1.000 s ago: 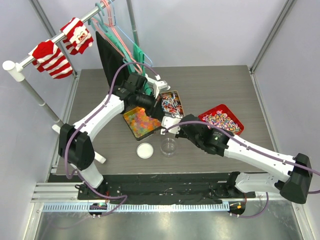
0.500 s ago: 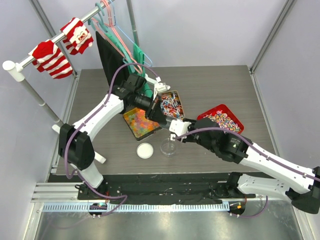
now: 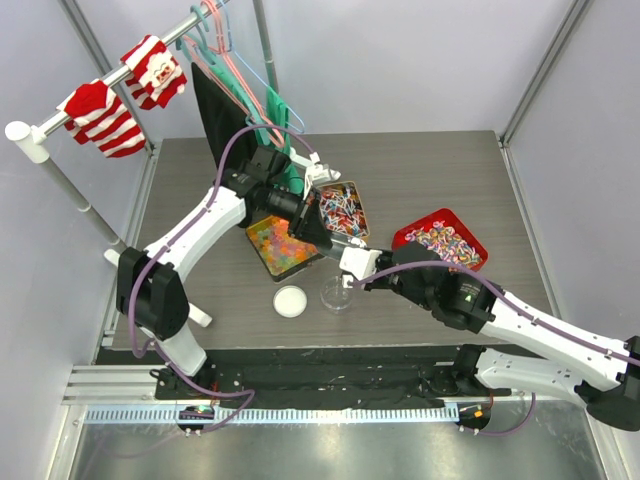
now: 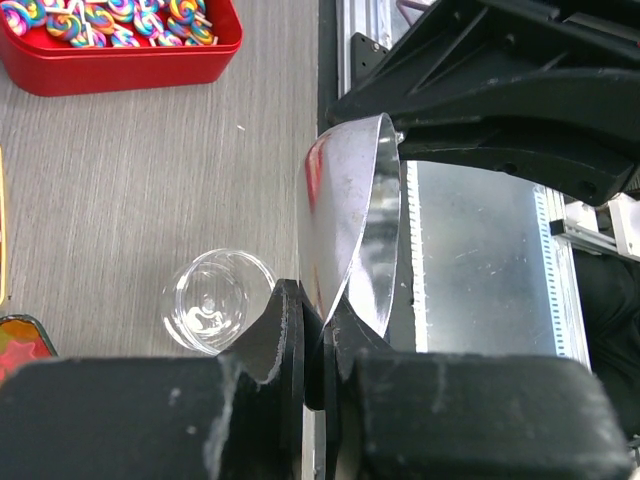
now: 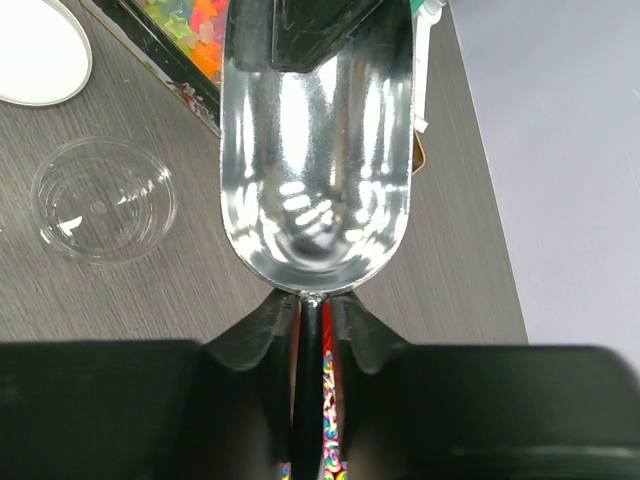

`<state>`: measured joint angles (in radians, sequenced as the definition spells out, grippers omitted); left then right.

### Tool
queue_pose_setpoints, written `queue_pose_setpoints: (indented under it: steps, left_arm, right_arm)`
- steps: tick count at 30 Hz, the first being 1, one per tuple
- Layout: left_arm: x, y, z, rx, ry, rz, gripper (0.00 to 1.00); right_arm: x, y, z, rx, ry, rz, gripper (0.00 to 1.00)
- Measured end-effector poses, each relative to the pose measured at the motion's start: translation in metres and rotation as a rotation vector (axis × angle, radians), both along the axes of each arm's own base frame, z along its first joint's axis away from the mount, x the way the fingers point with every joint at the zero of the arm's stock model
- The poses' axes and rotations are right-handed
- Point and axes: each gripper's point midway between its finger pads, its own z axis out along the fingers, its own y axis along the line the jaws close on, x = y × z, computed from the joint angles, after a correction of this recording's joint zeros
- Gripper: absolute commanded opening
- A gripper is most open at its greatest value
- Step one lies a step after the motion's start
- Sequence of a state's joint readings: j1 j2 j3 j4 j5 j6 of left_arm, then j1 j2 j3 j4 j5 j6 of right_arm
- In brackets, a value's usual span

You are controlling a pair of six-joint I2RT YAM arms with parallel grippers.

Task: Pack the candies
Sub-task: Adjust the spatula.

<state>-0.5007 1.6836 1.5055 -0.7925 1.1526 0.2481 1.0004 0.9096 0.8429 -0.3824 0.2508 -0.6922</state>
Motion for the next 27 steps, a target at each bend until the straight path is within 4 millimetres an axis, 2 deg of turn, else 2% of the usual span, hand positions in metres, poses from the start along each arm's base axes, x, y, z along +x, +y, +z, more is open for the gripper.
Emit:
queue_pose_setpoints:
  steps: [3, 4, 9, 13, 15, 17, 19, 20, 21, 22, 23, 24, 27]
  left_arm:
    - [0.0011, 0.0007, 0.0001, -0.001, 0.000, 0.003, 0.00]
    - [0.0012, 0.0007, 0.0003, -0.002, -0.001, 0.003, 0.00]
    - [0.0002, 0.0012, 0.0003, -0.002, 0.005, 0.001, 0.00]
    - [-0.0003, 0.0011, 0.0007, -0.004, 0.008, -0.001, 0.00]
    - [-0.0003, 0.0011, 0.0008, -0.004, 0.008, 0.000, 0.00]
    - [-0.0001, 0.0011, 0.0009, -0.003, 0.010, 0.001, 0.00]
    - [0.0007, 0.0008, 0.0011, -0.005, 0.006, 0.002, 0.01]
    - [0.0013, 0.0005, 0.0013, -0.006, 0.005, 0.004, 0.06]
    - [0.0015, 0.0004, 0.0015, -0.007, 0.005, 0.004, 0.29]
    - [0.0018, 0.0003, 0.0013, -0.005, 0.006, 0.006, 0.40]
    - [0.0025, 0.0001, 0.0011, -0.004, 0.002, 0.008, 0.48]
    - [0.0027, 0.0000, 0.0009, -0.002, 0.004, 0.011, 0.61]
    - [0.0038, -0.0002, -0.0003, 0.010, 0.011, 0.023, 0.80]
  right_arm:
    - [0.0003, 0.0009, 0.0000, 0.004, -0.003, 0.002, 0.24]
    - [0.0003, 0.0011, 0.0002, 0.005, -0.003, 0.002, 0.29]
    - [0.0010, 0.0013, 0.0014, 0.008, -0.007, 0.002, 0.30]
    - [-0.0001, 0.0017, 0.0017, 0.011, -0.005, 0.007, 0.22]
    - [-0.0010, 0.0020, 0.0010, 0.012, 0.001, 0.010, 0.14]
    - [-0.0015, 0.0020, 0.0003, 0.016, 0.008, 0.007, 0.02]
    - [-0.0016, 0.0025, 0.0010, 0.027, 0.013, 0.002, 0.01]
    - [-0.0015, 0.0023, 0.0009, 0.027, 0.013, 0.002, 0.01]
    - [-0.0014, 0.0024, 0.0010, 0.027, 0.013, 0.002, 0.01]
    - [-0.0014, 0.0024, 0.0010, 0.026, 0.013, 0.002, 0.01]
    - [-0.0011, 0.0023, 0.0009, 0.026, 0.013, 0.001, 0.01]
    - [-0.0009, 0.0026, 0.0010, 0.026, 0.012, 0.001, 0.01]
    - [0.0013, 0.0036, 0.0005, 0.024, 0.008, -0.006, 0.01]
